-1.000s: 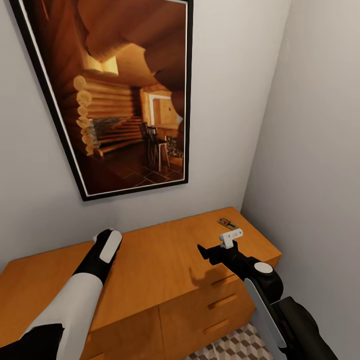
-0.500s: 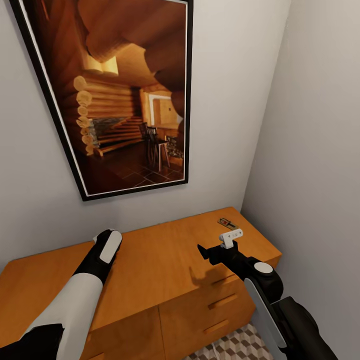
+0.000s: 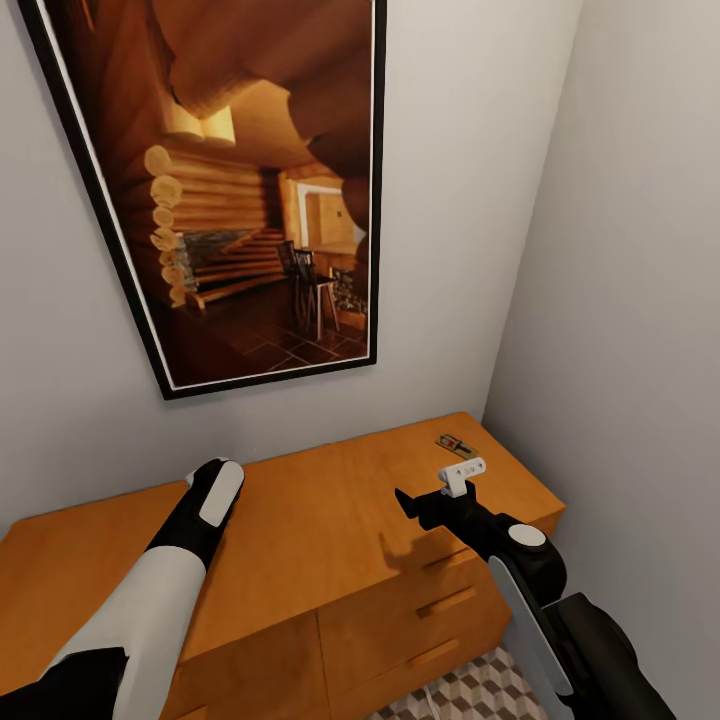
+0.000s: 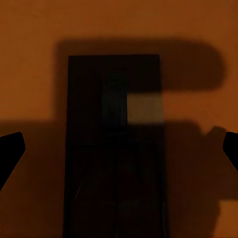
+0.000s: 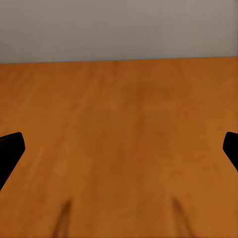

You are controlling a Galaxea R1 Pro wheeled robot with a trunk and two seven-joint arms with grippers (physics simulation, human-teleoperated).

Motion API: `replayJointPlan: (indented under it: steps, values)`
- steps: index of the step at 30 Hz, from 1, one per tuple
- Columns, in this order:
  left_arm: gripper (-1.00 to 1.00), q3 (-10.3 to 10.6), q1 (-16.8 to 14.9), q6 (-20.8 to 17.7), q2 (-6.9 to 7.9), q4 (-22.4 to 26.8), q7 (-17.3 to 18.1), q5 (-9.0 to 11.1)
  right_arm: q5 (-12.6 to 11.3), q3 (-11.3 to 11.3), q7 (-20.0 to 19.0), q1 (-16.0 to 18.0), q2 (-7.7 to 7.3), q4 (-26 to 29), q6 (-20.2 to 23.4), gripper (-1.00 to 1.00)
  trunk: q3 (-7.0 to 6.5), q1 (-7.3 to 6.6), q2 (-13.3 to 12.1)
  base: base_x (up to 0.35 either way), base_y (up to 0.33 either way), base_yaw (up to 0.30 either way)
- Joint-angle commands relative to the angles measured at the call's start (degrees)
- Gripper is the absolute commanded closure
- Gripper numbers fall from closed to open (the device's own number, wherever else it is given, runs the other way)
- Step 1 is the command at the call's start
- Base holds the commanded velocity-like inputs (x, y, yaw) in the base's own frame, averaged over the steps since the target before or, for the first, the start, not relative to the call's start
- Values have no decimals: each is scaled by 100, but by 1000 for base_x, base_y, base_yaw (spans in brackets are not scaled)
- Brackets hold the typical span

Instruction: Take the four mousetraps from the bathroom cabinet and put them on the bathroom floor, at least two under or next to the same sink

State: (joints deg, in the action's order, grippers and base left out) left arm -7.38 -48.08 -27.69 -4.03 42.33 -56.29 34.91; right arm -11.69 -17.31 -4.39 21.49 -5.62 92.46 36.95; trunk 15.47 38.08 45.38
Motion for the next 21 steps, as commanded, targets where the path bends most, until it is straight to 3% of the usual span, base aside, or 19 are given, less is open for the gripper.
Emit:
replayJointPlan:
  steps: [1,7,8,21]
  values:
    - [-100,2,0,2,0,-1,-1,0,0,0,0,-1,0,0,-1,-100,0,0,0,0,0,0]
    - [-100,7,6,14,-1,-3,-1,-6,0,-1,0,-1,0,0,-2,-100,0,0,0,0,0,0]
    - [100,7,7,15,-1,-2,0,-7,0,-1,0,0,0,0,0,-100,0,0,0,0,0,0]
    - [100,3,17,76,6,-6,-8,-3,0,8,0,1,-5,0,-2,-100,0,0,0,0,0,0]
